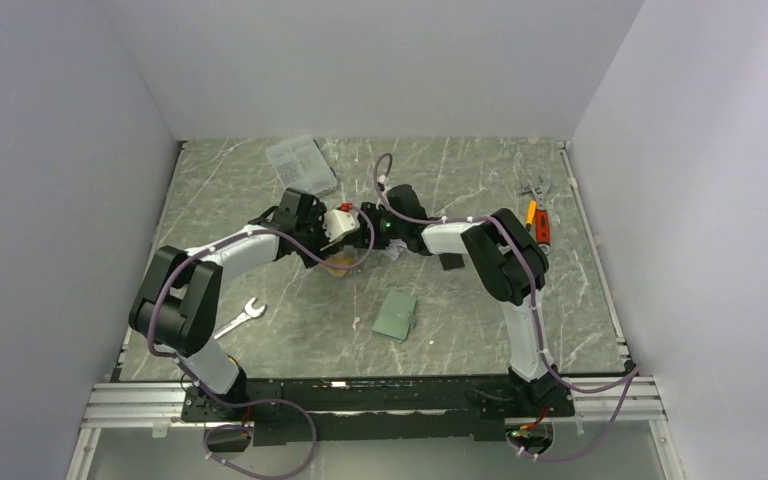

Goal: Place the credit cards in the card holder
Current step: Pick up the credit card from the center of the board.

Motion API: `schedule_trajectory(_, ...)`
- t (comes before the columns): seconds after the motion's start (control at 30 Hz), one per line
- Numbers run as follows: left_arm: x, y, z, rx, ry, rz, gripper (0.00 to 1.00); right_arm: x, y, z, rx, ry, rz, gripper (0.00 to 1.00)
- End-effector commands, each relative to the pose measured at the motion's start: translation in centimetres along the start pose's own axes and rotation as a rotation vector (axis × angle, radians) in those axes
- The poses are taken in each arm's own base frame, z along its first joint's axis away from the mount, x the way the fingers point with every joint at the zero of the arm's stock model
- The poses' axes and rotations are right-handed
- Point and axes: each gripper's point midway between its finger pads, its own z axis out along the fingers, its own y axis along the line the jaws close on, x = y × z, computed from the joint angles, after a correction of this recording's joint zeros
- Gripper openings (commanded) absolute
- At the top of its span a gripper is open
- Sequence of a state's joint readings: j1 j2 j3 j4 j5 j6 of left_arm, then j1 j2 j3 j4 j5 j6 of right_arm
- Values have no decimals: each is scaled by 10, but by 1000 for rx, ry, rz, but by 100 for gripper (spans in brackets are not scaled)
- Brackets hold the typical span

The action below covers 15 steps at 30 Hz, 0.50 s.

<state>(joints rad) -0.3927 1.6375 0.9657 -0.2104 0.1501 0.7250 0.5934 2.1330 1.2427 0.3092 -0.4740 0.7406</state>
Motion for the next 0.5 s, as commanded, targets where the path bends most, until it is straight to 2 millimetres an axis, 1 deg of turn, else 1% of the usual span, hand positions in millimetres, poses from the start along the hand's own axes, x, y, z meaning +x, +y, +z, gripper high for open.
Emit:
schedule_trajectory(0.0,2,-4,4,6,-18,55,76,-3,8,2,-52,-24,-7,47)
schedule_trajectory(0.2,2,-4,1,-24,-49,83,76,8,-1,4,-24,-2,-1,46)
schedule_trajectory(0.27,3,-5,2,-35,-65,108,76,10,-1,5,-16,7,-6,46)
schedule_trajectory(0.47,-1,0,11,-49,-52,117,77,16,-3,8,3,24,-12,46)
